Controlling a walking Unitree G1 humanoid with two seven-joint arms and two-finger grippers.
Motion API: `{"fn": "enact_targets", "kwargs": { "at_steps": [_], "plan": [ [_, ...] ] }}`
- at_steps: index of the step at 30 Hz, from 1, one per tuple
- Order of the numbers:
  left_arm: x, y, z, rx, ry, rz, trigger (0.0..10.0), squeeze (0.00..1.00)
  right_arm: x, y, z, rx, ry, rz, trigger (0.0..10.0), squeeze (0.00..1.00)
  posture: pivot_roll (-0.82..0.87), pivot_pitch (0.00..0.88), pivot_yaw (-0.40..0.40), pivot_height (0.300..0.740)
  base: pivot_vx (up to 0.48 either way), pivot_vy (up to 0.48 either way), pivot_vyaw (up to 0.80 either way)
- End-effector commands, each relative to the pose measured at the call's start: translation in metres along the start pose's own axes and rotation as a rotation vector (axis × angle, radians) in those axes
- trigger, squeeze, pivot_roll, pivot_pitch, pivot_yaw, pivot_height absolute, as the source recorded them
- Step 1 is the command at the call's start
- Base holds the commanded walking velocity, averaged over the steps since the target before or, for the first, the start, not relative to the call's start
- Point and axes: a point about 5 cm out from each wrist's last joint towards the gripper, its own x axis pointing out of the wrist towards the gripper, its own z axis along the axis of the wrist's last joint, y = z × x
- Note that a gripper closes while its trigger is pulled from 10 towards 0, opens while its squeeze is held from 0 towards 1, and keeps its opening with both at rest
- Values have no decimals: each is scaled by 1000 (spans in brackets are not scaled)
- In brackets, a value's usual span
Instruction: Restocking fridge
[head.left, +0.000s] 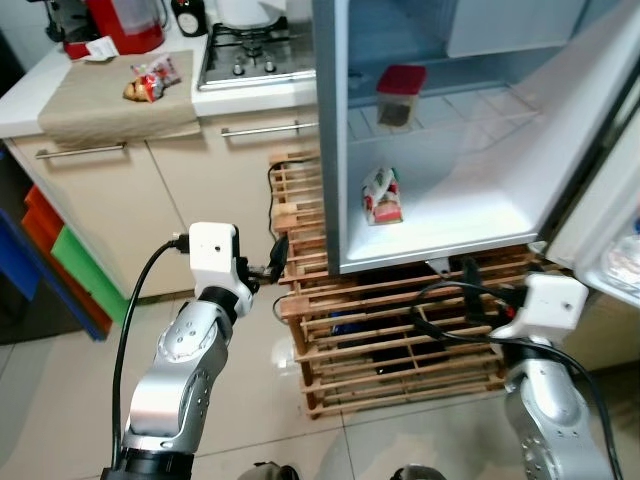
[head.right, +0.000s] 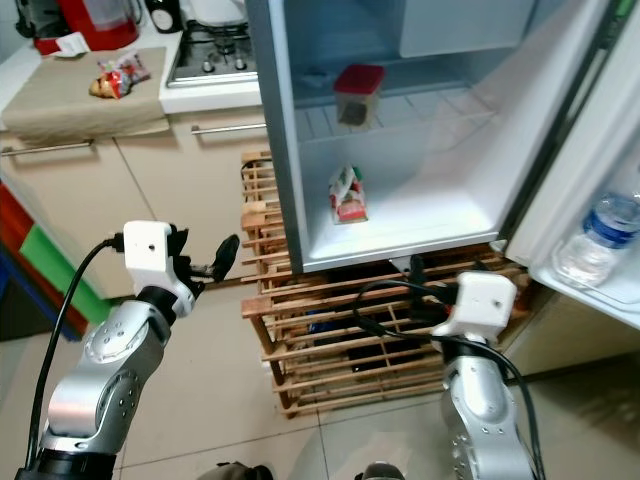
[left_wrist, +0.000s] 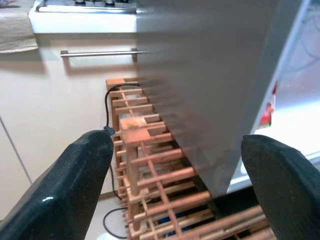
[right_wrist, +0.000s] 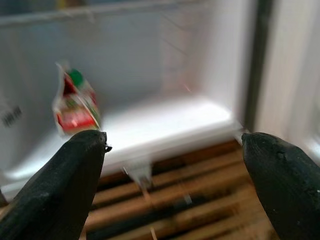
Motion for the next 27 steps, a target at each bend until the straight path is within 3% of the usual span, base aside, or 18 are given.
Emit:
{"fn": "enact_targets", "kwargs": {
  "at_steps": [1,6,13,24,27],
  "plan": [
    [-3,2,4,4,-30,18,10000,0,1,3,2,-6,7,50,10000,0,-128,0,85,740,0,0,0],
    [7,-2,14,54,-89,18,10000,0,19,12,-1,-20,14,90,10000,0,-108,0,81,740,0,0,0],
    [12,-7,22,61,-134,5,10000,0,37,26,4,-20,2,137,10000,0,-102,0,80,740,0,0,0],
    [18,-6,24,55,-153,10,10000,0,45,31,2,-40,5,159,10000,0,-110,0,78,740,0,0,0],
    [18,-8,27,57,-170,-10,10000,0,43,33,1,-43,9,166,10000,0,-117,0,85,740,0,-415,0]
  ]
}}
